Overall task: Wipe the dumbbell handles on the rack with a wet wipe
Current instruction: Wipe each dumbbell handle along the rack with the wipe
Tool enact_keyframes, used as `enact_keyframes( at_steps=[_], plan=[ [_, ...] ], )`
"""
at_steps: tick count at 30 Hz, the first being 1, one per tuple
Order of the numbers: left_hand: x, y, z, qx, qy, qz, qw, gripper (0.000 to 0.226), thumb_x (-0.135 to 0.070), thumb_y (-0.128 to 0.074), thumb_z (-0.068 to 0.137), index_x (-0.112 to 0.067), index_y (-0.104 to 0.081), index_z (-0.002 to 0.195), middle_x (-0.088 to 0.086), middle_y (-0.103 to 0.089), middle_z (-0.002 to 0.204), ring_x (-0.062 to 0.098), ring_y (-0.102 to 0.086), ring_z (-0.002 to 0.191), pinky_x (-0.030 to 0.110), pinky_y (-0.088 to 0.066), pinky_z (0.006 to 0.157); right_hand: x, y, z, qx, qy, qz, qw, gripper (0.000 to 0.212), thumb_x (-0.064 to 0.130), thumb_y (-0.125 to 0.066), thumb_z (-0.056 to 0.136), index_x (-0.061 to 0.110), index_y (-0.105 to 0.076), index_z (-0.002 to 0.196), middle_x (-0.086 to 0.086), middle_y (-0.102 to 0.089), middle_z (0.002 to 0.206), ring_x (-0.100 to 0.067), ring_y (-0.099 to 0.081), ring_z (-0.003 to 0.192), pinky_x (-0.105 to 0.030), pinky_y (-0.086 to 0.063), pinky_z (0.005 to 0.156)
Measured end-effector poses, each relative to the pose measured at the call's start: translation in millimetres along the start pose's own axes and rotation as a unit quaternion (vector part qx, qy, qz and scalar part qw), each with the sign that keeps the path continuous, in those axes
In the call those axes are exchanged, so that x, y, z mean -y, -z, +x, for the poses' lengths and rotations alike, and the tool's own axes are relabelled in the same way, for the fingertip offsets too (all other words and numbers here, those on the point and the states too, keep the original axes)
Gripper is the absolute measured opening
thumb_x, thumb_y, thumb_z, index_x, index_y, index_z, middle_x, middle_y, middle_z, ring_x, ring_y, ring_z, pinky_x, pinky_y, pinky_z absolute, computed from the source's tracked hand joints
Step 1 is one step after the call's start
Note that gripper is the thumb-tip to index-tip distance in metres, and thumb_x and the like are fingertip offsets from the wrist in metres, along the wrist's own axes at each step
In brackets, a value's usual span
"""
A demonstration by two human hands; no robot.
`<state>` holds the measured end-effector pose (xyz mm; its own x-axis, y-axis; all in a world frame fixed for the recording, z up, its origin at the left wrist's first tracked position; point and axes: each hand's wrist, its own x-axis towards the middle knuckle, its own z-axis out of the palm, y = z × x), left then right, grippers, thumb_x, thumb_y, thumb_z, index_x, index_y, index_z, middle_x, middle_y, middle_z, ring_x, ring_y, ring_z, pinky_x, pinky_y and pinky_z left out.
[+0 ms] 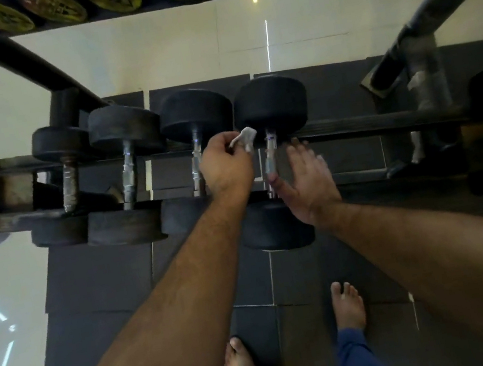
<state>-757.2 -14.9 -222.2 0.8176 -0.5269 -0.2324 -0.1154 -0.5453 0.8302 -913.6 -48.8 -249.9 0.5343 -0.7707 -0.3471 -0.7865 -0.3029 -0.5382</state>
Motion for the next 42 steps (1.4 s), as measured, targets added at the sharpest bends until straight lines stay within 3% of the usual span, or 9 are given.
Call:
enact_keyframes(
  at_steps=[5,9,12,18,23,27,30,36,42],
  plan=[
    [4.0,-28.0,-19.4,-0.022,0.009,0.061,0.998,0.015,-0.027,-0.072,0.097,-0.018,-0.076,0.108,-0.011,-0.071,0.090,0.006,-0.067,0.085,0.027,-0.057,0.083,-101.7,42.5,26.3,0.099,0.031,-0.269,0.958,0.144,0.114,-0.002,0.059,0.025,0.012,0.171,-0.008,0.027,0.176,-0.026,0.028,0.162,-0.058,0.012,0.130],
    [13.2,-45.1,-33.1,-0.032,0.030,0.069,0.997,0.015,-0.026,-0.070,0.098,-0.019,-0.076,0.110,-0.004,-0.077,0.099,0.013,-0.071,0.093,0.030,-0.058,0.087,-149.5,38.3,25.5,0.158,0.038,-0.322,0.933,0.142,0.115,-0.018,0.061,0.030,0.026,0.165,-0.007,0.055,0.160,-0.029,0.043,0.154,-0.066,0.020,0.125],
    [17.4,-52.9,-38.8,-0.027,-0.014,0.096,0.995,0.016,-0.019,-0.063,0.100,-0.018,-0.075,0.112,-0.003,-0.076,0.101,0.013,-0.068,0.093,0.026,-0.053,0.082,-155.8,25.7,18.4,0.115,0.036,-0.284,0.951,0.139,0.113,-0.022,0.065,0.031,0.036,0.162,-0.001,0.053,0.163,-0.029,0.027,0.162,-0.067,0.018,0.125],
    [19.9,-59.5,-36.7,0.006,-0.060,0.155,0.986,0.017,-0.017,-0.058,0.099,-0.017,-0.073,0.107,0.001,-0.075,0.099,0.019,-0.066,0.091,0.029,-0.048,0.077,-165.9,21.6,22.7,0.100,0.045,-0.298,0.948,0.149,0.116,-0.020,0.058,0.027,0.040,0.159,-0.004,0.050,0.165,-0.032,0.040,0.156,-0.079,0.013,0.119],
    [19.5,-56.2,-35.9,-0.007,-0.033,0.150,0.988,0.023,-0.018,-0.062,0.098,-0.023,-0.076,0.115,-0.001,-0.078,0.105,0.018,-0.070,0.099,0.025,-0.051,0.086,-161.7,18.5,29.5,0.045,0.059,-0.240,0.968,0.144,0.116,-0.016,0.060,0.030,0.026,0.167,-0.008,0.012,0.180,-0.035,0.019,0.164,-0.070,0.011,0.126],
    [9.9,-52.6,-27.6,0.005,-0.084,0.208,0.975,0.032,-0.014,-0.063,0.092,-0.025,-0.079,0.117,0.000,-0.079,0.110,0.021,-0.071,0.106,0.031,-0.055,0.096,-152.7,12.0,44.1,0.032,0.035,-0.251,0.967,0.149,0.116,-0.005,0.050,0.026,0.040,0.160,-0.007,0.047,0.167,-0.036,0.043,0.154,-0.071,0.013,0.124],
    [5.1,-50.8,-17.6,0.022,-0.130,0.248,0.960,0.033,-0.016,-0.061,0.095,-0.030,-0.078,0.120,-0.002,-0.079,0.109,0.020,-0.072,0.103,0.032,-0.057,0.094,-156.4,6.1,45.3,0.038,0.029,-0.256,0.965,0.147,0.115,0.000,0.048,0.026,0.043,0.158,-0.006,0.049,0.165,-0.034,0.045,0.152,-0.070,0.015,0.124],
    [8.8,-38.8,-10.5,0.151,-0.292,0.500,0.801,0.035,-0.022,-0.051,0.103,-0.034,-0.067,0.131,0.011,-0.073,0.107,0.038,-0.068,0.098,0.042,-0.053,0.081,-157.0,8.3,46.1,0.038,0.033,-0.258,0.965,0.148,0.115,0.004,0.047,0.026,0.040,0.160,-0.006,0.046,0.168,-0.034,0.042,0.154,-0.070,0.015,0.124],
    [-11.7,-4.3,-1.9,0.311,-0.346,0.558,0.687,0.035,-0.022,-0.061,0.102,-0.043,-0.073,0.127,-0.004,-0.077,0.119,0.022,-0.072,0.107,0.040,-0.057,0.098,-156.1,9.6,46.4,0.038,0.032,-0.264,0.963,0.149,0.116,-0.007,0.053,0.024,0.039,0.160,-0.007,0.047,0.167,-0.035,0.043,0.154,-0.071,0.015,0.123]
  ],
)
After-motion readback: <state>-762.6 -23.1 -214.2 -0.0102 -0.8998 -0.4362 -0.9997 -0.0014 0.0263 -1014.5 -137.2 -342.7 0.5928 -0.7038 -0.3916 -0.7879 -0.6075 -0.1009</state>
